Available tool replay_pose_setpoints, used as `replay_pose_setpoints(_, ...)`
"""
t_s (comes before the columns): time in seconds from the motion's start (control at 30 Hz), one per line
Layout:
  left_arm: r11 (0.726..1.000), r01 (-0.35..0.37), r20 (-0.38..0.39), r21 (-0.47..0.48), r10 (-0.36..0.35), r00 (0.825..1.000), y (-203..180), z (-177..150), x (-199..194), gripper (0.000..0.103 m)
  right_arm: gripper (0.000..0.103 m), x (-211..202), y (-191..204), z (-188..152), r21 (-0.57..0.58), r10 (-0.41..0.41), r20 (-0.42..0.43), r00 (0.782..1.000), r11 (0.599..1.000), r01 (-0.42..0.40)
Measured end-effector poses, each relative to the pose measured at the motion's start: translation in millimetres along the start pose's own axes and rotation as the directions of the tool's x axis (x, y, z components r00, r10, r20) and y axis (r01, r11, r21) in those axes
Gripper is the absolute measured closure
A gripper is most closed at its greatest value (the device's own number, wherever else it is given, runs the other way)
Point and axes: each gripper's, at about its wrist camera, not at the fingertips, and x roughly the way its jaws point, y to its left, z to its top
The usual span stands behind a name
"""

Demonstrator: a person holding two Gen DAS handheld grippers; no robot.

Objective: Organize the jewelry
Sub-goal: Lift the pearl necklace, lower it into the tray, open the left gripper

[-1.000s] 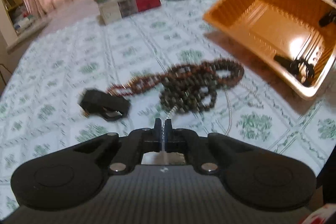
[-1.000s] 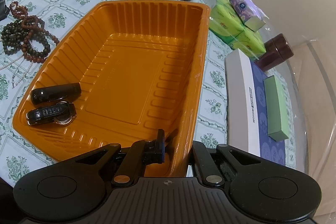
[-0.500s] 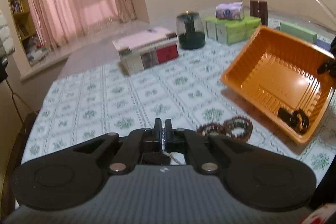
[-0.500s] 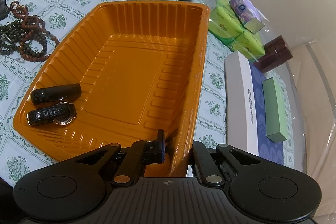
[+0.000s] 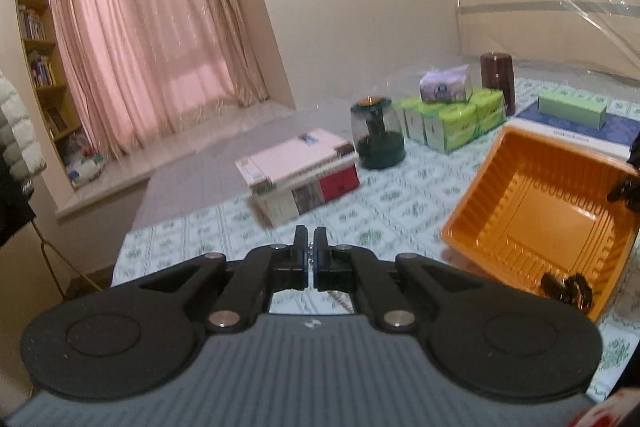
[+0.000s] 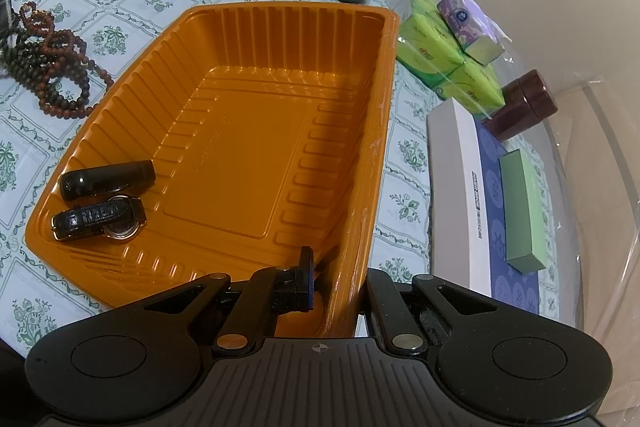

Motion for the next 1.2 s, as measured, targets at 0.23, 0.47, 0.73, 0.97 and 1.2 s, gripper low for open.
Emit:
replay_pose_setpoints(0.23,0.999,-0.040,0.050,0.017,0.039,0.998,12.5,21.1,-3.9,0.102,0.097,-0.1,0.0,0.9,-0.001,0.000,0.001,1.000,1.000,0.000)
replay_pose_setpoints(0.47,0.998,-0.061,0.059,0.030,0.059,0.997,25.1,32.1,-5.2,0.102,0.097,0.0,0.0,0.6,-0.001,0.000,0.001,1.000,1.000,0.000)
replay_pose_setpoints(0.73,0.999,-0.001,0.044,0.045,-0.001,0.999,17.0,38.3,-0.8,0.102,0.097,0.3,-1.1,2.4,-0.005,0.000,0.003,1.000,1.000,0.000)
replay_pose_setpoints(0.97,0.988,0.147,0.047,0.045,-0.149,0.988,-24.3,55.4,18.1,0.102,0.097,0.6,-1.1,2.5,-0.005,0.002,0.004,1.000,1.000,-0.002)
replay_pose_setpoints(1.2,0.952,0.301,0.069,0.055,-0.304,0.950,-87.4,83.7,36.8,0.102,0.097,-0.4,-1.0,2.8,-0.002,0.003,0.009,1.000,1.000,-0.003)
